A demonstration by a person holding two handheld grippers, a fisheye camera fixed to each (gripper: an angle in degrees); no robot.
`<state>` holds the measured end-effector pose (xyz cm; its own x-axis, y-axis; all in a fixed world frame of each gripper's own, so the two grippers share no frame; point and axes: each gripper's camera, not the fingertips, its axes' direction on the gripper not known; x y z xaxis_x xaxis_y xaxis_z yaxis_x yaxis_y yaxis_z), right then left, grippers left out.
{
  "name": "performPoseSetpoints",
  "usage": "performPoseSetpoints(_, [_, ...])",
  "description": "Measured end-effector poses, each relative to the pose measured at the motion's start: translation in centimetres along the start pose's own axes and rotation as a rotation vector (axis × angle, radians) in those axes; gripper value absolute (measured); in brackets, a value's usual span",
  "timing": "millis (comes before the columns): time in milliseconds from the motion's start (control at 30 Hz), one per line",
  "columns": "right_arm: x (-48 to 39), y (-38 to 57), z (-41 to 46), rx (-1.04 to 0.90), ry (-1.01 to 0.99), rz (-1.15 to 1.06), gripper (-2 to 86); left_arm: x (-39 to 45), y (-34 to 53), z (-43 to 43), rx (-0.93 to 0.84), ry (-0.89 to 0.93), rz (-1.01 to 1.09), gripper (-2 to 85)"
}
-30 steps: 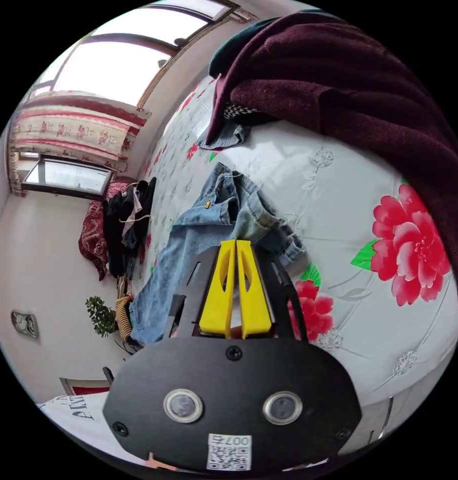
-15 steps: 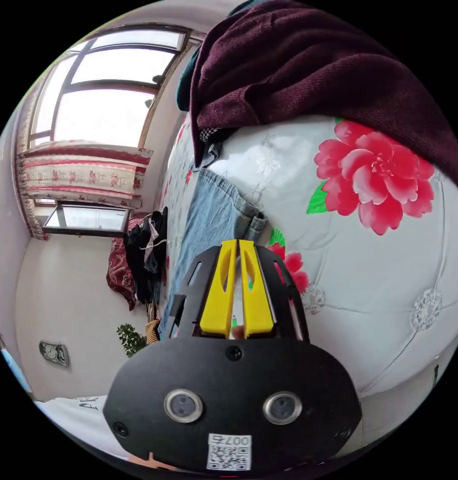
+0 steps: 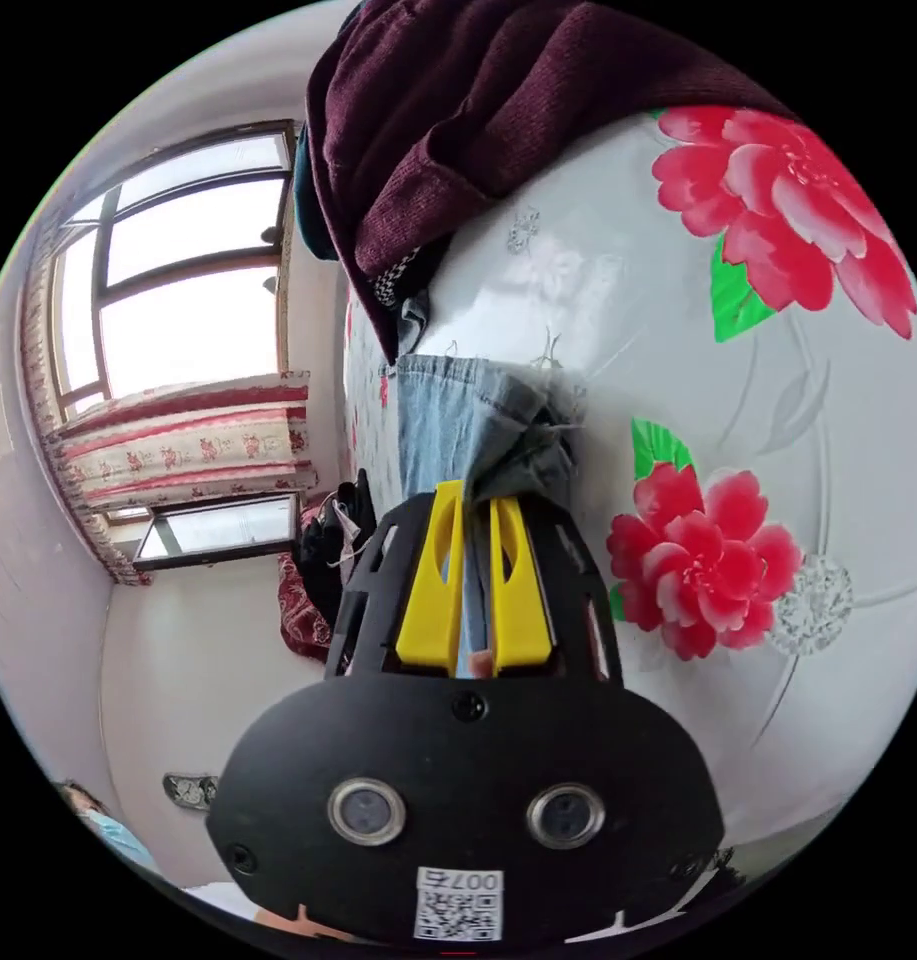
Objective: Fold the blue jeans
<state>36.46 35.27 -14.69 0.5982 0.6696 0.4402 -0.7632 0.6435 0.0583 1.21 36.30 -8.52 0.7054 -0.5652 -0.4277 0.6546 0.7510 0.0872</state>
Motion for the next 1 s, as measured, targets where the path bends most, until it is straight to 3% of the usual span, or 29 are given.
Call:
performPoseSetpoints(100, [-12.0,2.7,3.0,-0.078,0.091,-0.418,0.2,-1.6,-2.1,-0.1,0.04,0.048,-0.024,9.1])
performPoseSetpoints(233, [-27.9,15.5,9.0,-0.244,0.189,-1.081,-0.1,-3.7,-4.5,0.1,0.113,0.069,-0.066,10.5])
performPoseSetpoints(400, [-33.2,32.6,17.7,-0.485,0.161,-1.485,0.3,-5.8,-8.2,2.3,0.087,0.064,-0.087,13.1])
performPoseSetpoints(500, [-30.3,40.3,26.2,-0.718,0.216,-1.477,1.0,-6.6,-9.7,3.8,0.055,0.054,-0.082,13.2])
performPoseSetpoints(633, [-22.6,46.4,36.7,-1.168,0.464,-1.349,2.9,-7.6,-10.7,5.1,0.049,0.069,-0.085,11.7])
performPoseSetpoints(867, [-24.2,43.0,35.5,-1.074,0.305,-1.222,4.6,-7.1,-12.6,7.2,0.024,0.173,-0.035,6.7])
performPoseSetpoints(933, [-24.8,41.1,33.0,-0.982,0.21,-1.177,5.2,-4.6,-12.9,7.3,0.027,0.205,0.043,5.8])
performPoseSetpoints(1000, [-24.8,39.1,30.9,-0.881,0.189,-1.128,5.8,2.0,-13.0,7.4,0.009,0.236,0.259,5.3])
